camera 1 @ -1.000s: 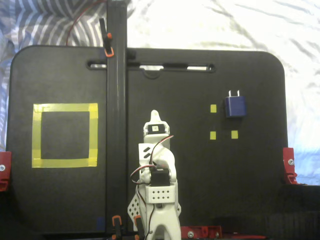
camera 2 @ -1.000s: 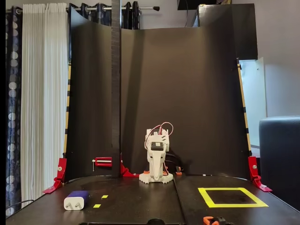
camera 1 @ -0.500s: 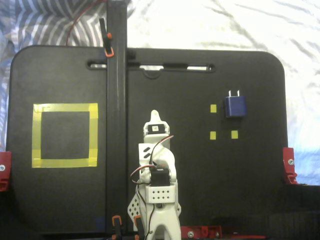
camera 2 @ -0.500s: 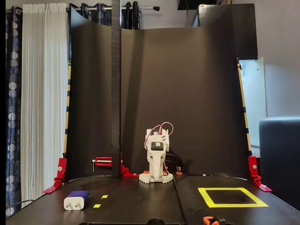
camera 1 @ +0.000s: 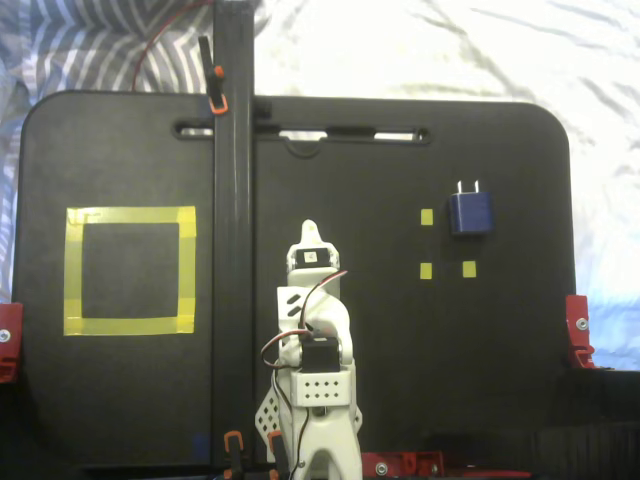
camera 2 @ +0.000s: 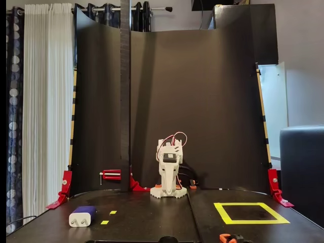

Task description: Grasp a block and put it in the designated area.

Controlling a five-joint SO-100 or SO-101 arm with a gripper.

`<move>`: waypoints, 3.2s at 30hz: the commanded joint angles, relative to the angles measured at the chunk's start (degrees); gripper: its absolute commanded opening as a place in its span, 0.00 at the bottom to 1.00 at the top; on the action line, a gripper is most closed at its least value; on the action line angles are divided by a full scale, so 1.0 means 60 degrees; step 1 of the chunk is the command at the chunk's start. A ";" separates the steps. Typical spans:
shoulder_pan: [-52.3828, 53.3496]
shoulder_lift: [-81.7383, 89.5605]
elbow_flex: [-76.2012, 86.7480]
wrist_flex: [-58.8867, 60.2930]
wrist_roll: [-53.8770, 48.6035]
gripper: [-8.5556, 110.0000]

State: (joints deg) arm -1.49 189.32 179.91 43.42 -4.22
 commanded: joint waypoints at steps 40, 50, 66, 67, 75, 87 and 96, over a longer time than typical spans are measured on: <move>0.0029 0.0059 0.0029 0.0015 0.0029 0.07; 0.0029 0.0059 0.0029 0.0015 0.0015 0.07; 0.0234 -0.0132 0.0000 -0.0659 -0.0396 0.07; 0.0308 -0.0190 -0.0044 -0.0806 -0.0571 0.07; 0.0615 -0.2300 -0.1846 -0.1494 -0.0864 0.07; 0.0791 -0.5640 -0.5684 -0.1421 -0.2358 0.07; 0.1011 -0.8364 -0.7881 -0.1362 -0.5376 0.07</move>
State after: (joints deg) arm 4.22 141.33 137.20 35.07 -33.22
